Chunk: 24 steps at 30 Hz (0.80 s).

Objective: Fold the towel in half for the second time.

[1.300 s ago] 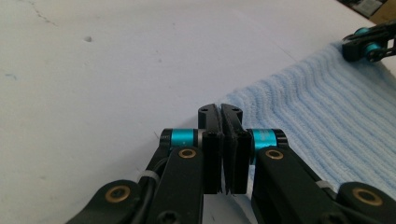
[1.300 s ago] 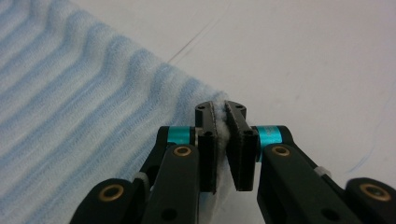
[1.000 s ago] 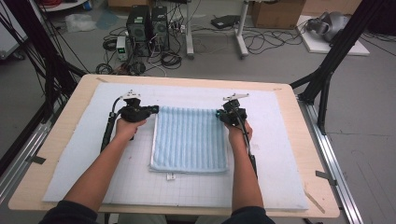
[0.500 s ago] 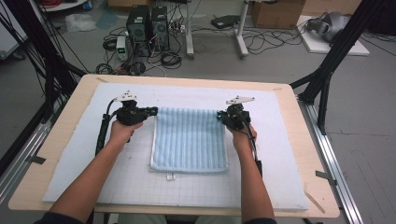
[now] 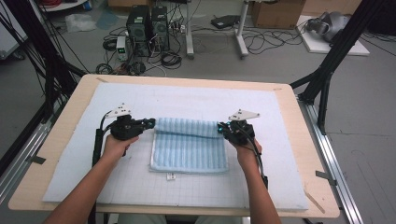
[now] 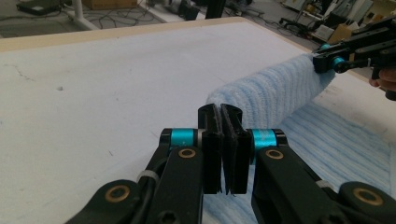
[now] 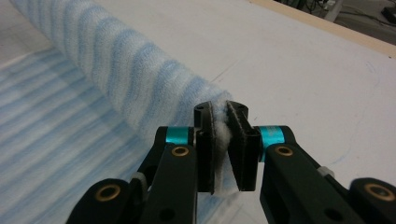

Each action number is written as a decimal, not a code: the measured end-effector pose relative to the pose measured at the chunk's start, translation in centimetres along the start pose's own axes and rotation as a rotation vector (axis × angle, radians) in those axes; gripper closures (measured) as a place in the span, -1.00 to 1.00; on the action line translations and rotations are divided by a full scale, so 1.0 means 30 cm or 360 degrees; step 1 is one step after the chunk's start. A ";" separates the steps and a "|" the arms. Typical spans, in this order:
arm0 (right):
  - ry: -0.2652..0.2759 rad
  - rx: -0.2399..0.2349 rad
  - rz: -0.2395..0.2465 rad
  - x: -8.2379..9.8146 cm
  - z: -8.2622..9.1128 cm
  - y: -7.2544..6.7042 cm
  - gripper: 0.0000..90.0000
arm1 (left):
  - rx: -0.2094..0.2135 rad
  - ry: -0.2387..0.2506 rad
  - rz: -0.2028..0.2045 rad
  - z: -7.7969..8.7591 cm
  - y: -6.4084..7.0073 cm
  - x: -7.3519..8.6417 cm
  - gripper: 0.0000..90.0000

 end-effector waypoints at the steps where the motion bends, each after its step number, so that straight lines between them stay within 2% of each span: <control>1: 0.0005 -0.0003 0.0004 0.004 0.010 -0.006 0.82 | 0.0006 0.0002 -0.0006 0.007 0.008 0.004 0.92; 10: 0.0053 -0.0011 0.0022 0.067 0.090 -0.059 0.81 | 0.0055 -0.0001 -0.0068 0.053 0.085 0.053 0.92; 16: 0.0085 -0.0030 0.0013 0.120 0.139 -0.103 0.82 | 0.0089 -0.0010 -0.0063 0.077 0.120 0.093 0.92; 19: 0.0106 -0.0039 0.0018 0.141 0.159 -0.120 0.82 | 0.0100 -0.0021 -0.0092 0.094 0.139 0.102 0.92; 24: 0.0090 -0.0037 0.0055 0.162 0.180 -0.141 0.82 | 0.0142 -0.0037 -0.0115 0.118 0.172 0.124 0.92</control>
Point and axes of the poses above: each handheld gripper's, and its own axes: z roughly backward along the jaws, x roughly out of its underside, y roughly to its right, the point moved 3 cm from there along -z, roughly forward along the jaws, and after that the axes turned 4 degrees about x, right-handed, at the moved point
